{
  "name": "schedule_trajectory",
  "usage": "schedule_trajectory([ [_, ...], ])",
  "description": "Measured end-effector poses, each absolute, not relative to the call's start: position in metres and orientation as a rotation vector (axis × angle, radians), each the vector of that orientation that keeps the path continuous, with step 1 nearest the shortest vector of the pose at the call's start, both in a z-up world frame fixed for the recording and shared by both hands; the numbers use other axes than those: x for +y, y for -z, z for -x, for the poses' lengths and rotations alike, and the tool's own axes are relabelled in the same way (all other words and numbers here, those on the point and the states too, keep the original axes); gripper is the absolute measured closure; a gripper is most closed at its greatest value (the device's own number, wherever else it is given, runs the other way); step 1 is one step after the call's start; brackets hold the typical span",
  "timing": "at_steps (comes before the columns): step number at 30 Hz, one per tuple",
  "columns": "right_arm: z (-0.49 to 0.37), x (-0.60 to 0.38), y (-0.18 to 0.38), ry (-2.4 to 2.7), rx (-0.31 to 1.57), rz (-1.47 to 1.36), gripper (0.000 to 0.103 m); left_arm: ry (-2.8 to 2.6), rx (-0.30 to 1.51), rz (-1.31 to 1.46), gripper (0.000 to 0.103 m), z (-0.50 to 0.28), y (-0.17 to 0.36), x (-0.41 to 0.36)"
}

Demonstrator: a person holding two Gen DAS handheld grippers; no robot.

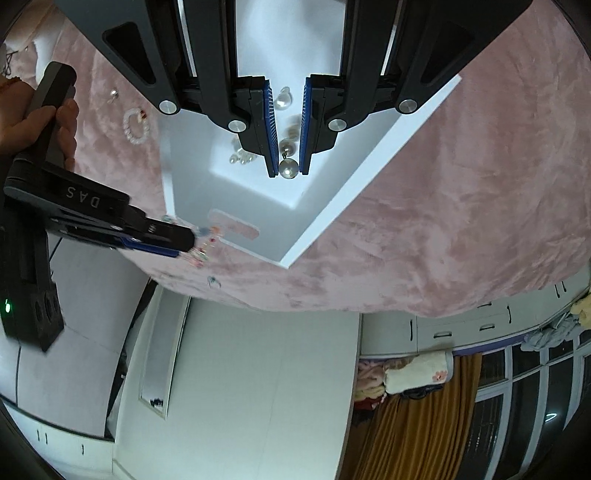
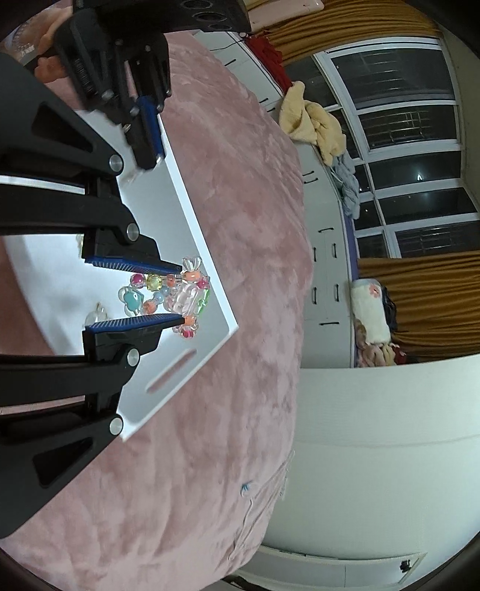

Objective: Organize jewelry
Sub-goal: 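Carry the bead bracelet and pearl earring with both tools over the white box, then open both tools to drop the bracelet and earring into the box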

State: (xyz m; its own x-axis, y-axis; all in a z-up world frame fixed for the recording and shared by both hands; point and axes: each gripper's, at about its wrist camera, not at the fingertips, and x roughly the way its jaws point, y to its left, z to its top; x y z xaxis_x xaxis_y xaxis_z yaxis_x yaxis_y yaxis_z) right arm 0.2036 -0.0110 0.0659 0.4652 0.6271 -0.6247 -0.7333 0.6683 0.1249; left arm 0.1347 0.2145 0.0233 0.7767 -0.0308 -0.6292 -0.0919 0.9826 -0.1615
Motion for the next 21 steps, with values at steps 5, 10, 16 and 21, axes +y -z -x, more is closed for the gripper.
schedule_trajectory([
  [5,-0.202,0.006,-0.055,-0.857,0.715,0.190,0.081,-0.030,0.714,0.160,0.086,-0.143,-0.011,0.207],
  [10,-0.203,0.015,-0.047,-0.860,0.732,0.195,0.081,-0.039,0.729,0.137,0.086,-0.146,-0.007,0.205],
  [16,-0.204,0.019,-0.040,-0.847,0.746,0.197,0.080,-0.045,0.744,0.161,0.080,-0.147,-0.001,0.214],
  [21,-0.207,0.017,-0.039,-0.831,0.750,0.187,0.079,-0.056,0.738,0.172,0.073,-0.146,-0.002,0.217],
])
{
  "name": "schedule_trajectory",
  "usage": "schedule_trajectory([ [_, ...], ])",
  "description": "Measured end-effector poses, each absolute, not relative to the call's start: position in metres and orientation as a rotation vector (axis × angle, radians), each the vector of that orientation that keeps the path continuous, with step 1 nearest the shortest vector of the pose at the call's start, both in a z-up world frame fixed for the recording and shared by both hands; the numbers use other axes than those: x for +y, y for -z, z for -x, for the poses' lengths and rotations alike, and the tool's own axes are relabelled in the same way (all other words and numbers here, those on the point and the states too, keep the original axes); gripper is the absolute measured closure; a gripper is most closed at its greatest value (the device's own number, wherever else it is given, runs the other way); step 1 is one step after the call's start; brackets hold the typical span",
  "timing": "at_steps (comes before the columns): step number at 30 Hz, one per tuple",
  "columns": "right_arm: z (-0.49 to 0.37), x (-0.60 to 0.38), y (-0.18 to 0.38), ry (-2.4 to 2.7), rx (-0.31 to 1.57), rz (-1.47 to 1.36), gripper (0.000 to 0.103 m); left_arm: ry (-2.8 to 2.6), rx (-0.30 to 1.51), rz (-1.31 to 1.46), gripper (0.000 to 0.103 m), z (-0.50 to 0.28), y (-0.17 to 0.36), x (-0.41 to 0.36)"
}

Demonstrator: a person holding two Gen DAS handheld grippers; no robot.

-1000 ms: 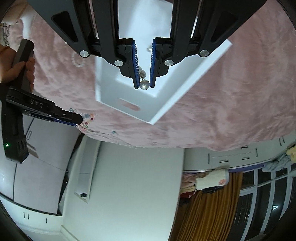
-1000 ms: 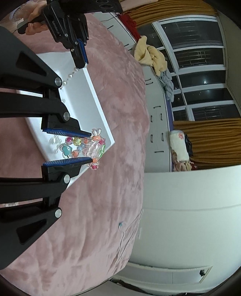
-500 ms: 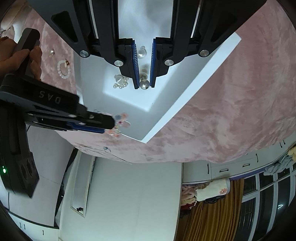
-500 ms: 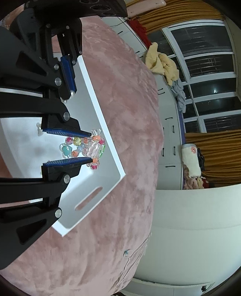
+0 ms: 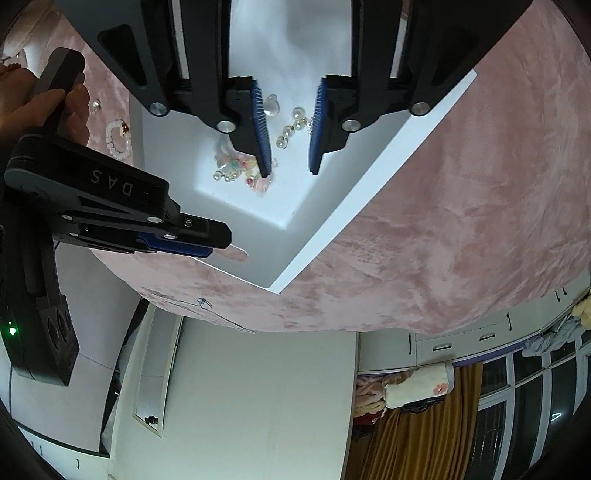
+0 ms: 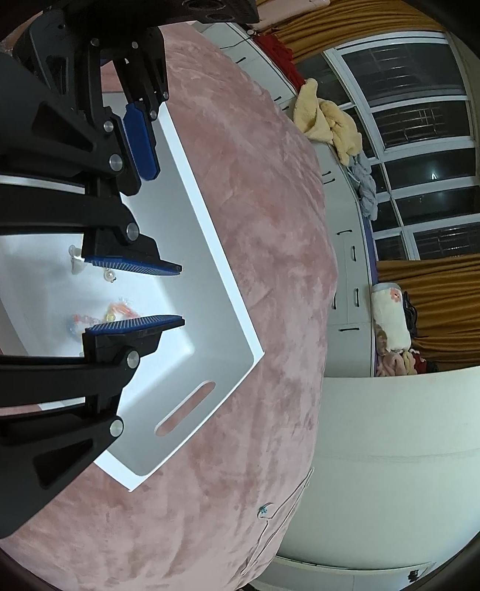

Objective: Organize jewelry
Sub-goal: 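Open both tools to drop the bracelet and earring into the box, then move both tools back over the white jade bracelet and heart earring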

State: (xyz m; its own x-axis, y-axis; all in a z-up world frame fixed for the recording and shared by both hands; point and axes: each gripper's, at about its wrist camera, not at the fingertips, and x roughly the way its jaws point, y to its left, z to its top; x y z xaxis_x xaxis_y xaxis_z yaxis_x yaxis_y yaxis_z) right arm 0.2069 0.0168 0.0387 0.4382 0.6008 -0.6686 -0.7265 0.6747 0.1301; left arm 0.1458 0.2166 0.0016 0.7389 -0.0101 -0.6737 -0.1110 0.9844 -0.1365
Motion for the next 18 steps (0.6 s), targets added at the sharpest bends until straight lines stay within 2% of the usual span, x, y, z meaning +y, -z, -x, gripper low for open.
schedule_trajectory([
  [2,-0.208,0.014,-0.039,-0.820,0.747,0.186,0.074,-0.062,0.733,0.174,0.063,-0.145,-0.003,0.217],
  [3,-0.208,0.012,-0.040,-0.813,0.742,0.183,0.067,-0.067,0.728,0.178,0.060,-0.145,-0.004,0.217],
  [5,-0.210,0.006,-0.043,-0.794,0.730,0.168,0.056,-0.078,0.715,0.187,0.045,-0.143,-0.006,0.219],
  [8,-0.212,-0.002,-0.048,-0.773,0.715,0.153,0.049,-0.086,0.693,0.197,0.035,-0.141,-0.012,0.220],
  [11,-0.215,-0.017,-0.056,-0.724,0.668,0.136,0.031,-0.092,0.670,0.195,0.026,-0.138,-0.018,0.218],
  [14,-0.221,-0.032,-0.064,-0.697,0.645,0.102,0.026,-0.086,0.637,0.201,0.017,-0.134,-0.027,0.215],
  [18,-0.229,-0.059,-0.072,-0.652,0.622,0.085,0.023,-0.067,0.590,0.184,0.012,-0.127,-0.041,0.206],
])
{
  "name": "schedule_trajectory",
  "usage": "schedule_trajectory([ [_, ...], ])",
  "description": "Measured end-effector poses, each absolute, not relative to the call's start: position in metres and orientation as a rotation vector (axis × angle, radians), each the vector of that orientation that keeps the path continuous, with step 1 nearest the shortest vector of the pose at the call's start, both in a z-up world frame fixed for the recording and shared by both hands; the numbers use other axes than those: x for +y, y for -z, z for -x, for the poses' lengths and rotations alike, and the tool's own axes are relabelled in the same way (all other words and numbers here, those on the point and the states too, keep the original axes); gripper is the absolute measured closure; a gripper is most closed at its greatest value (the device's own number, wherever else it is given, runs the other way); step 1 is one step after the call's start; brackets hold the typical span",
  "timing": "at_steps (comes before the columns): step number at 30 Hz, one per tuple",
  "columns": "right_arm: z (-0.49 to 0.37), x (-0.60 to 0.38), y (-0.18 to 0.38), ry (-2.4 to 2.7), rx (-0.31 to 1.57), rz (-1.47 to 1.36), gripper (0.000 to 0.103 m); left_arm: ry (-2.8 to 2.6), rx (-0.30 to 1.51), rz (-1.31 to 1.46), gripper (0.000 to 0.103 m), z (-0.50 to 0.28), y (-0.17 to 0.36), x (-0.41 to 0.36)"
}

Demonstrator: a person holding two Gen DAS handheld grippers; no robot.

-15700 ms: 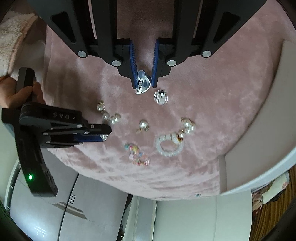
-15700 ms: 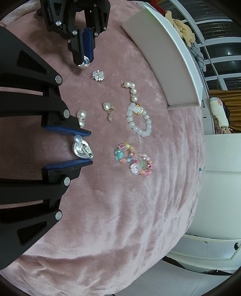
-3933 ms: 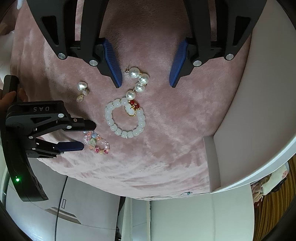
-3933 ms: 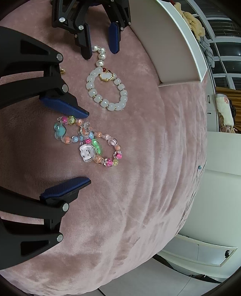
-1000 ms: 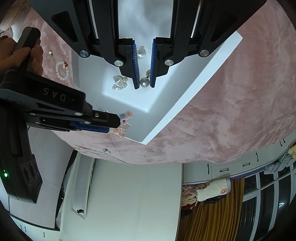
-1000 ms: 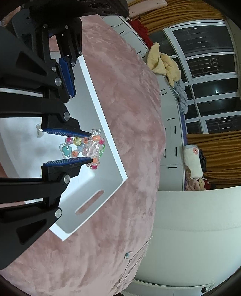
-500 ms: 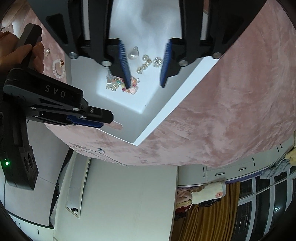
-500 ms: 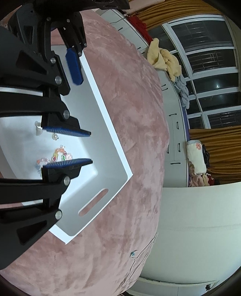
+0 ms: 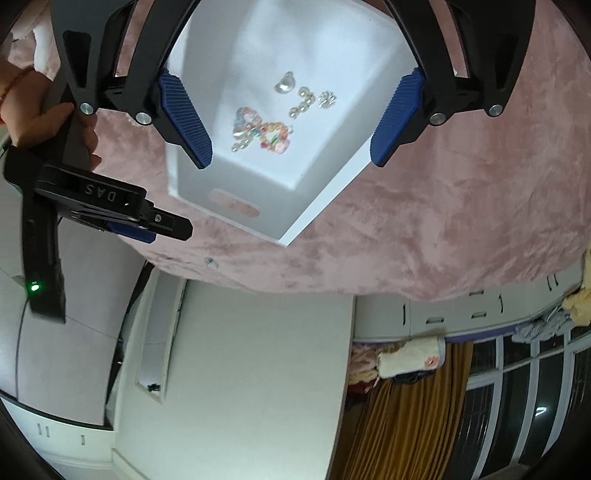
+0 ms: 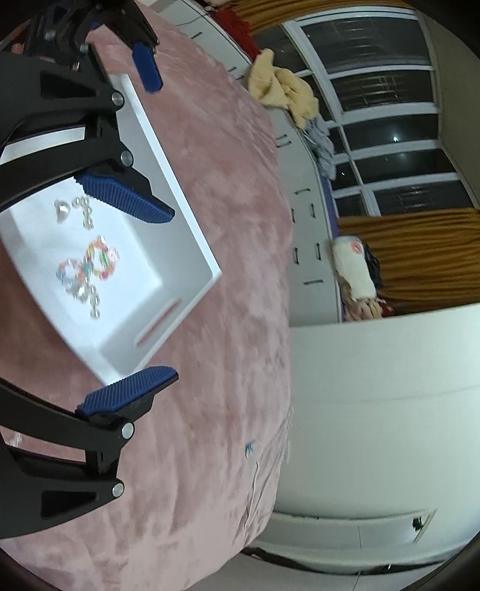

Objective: Organize jewelry
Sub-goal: 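Move both tools back over the white jade bracelet and heart earring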

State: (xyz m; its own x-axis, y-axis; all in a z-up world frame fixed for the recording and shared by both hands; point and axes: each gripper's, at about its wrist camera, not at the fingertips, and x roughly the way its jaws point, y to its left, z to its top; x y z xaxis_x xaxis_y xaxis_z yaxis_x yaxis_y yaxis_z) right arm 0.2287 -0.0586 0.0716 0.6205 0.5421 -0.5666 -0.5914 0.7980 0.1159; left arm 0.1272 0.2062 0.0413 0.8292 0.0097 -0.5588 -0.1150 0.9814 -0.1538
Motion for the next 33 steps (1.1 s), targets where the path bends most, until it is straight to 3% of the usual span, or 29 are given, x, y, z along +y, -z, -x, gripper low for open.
schedule_trajectory([
  [16,-0.233,-0.156,-0.047,-0.610,0.654,0.283,0.022,0.231,0.549,0.116,0.009,-0.114,-0.071,0.096],
  [33,-0.232,-0.211,0.045,-0.562,0.840,0.396,0.035,0.333,0.782,-0.014,0.009,-0.156,0.046,-0.006],
])
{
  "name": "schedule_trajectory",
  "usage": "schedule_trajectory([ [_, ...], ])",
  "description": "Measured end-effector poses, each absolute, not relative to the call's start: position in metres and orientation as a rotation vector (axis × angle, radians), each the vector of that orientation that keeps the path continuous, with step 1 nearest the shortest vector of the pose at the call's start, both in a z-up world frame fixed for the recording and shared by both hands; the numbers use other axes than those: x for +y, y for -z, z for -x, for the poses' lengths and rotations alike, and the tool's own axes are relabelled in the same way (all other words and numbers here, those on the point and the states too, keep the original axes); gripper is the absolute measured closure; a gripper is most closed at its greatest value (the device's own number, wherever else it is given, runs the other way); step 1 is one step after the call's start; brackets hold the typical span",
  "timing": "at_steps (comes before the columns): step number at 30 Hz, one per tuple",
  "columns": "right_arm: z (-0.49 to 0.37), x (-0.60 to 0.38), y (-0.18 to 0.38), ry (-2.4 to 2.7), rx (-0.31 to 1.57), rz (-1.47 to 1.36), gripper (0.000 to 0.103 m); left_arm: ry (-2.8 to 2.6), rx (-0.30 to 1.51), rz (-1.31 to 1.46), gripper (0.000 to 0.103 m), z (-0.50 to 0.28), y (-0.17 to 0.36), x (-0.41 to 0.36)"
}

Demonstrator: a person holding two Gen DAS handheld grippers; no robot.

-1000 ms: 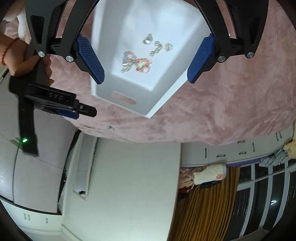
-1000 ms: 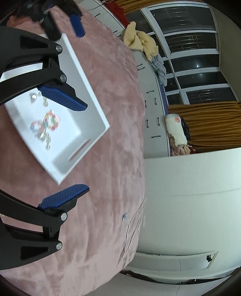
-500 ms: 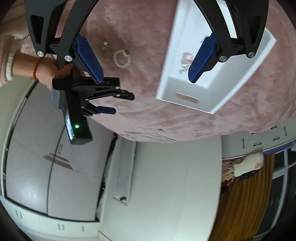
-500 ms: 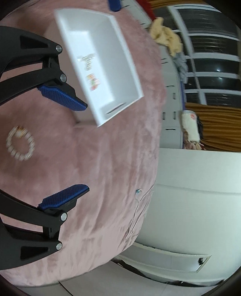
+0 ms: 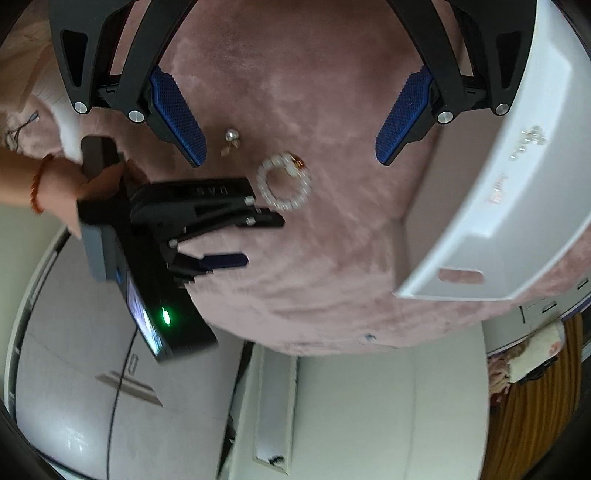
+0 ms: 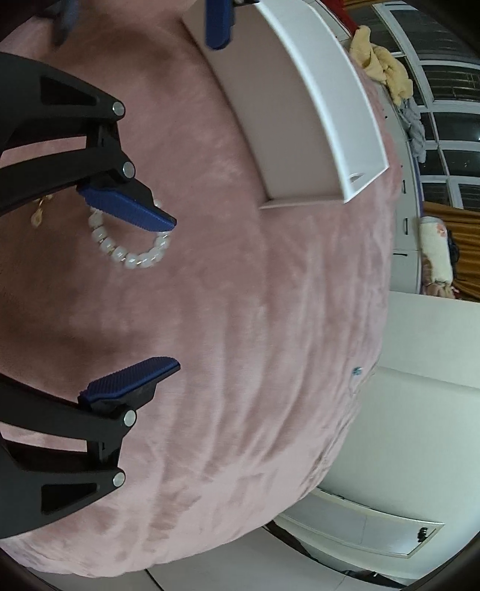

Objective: Organize jewelry
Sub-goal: 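Move both tools back over the white jade bracelet and heart earring, then grasp the silver heart earring with the left tool while the right tool grasps the white jade bracelet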

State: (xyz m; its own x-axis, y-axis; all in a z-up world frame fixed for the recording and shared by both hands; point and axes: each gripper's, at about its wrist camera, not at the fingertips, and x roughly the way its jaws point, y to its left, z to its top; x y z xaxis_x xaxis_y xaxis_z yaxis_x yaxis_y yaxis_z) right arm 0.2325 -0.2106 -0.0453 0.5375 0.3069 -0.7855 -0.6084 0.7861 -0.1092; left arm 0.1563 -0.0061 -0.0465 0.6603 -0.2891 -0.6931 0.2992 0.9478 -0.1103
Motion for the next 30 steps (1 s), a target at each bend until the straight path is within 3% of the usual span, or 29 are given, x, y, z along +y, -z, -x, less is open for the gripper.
schedule_trajectory([
  [13,-0.243,-0.224,0.077,-0.612,0.952,0.355,0.044,0.410,0.846,-0.139,0.012,-0.173,0.110,-0.042],
  [16,-0.246,-0.225,0.078,-0.619,0.966,0.331,0.049,0.424,0.867,-0.155,0.025,-0.179,0.118,-0.046],
  [20,-0.248,-0.225,0.079,-0.639,0.985,0.317,0.059,0.447,0.850,-0.180,0.032,-0.183,0.122,-0.053],
  [24,-0.248,-0.222,0.079,-0.677,1.007,0.316,0.079,0.479,0.850,-0.191,0.045,-0.183,0.125,-0.057],
  [29,-0.246,-0.218,0.080,-0.706,1.020,0.302,0.093,0.520,0.856,-0.165,0.080,-0.184,0.126,-0.055],
  [30,-0.246,-0.217,0.079,-0.704,1.020,0.303,0.093,0.526,0.859,-0.161,0.082,-0.184,0.127,-0.055],
])
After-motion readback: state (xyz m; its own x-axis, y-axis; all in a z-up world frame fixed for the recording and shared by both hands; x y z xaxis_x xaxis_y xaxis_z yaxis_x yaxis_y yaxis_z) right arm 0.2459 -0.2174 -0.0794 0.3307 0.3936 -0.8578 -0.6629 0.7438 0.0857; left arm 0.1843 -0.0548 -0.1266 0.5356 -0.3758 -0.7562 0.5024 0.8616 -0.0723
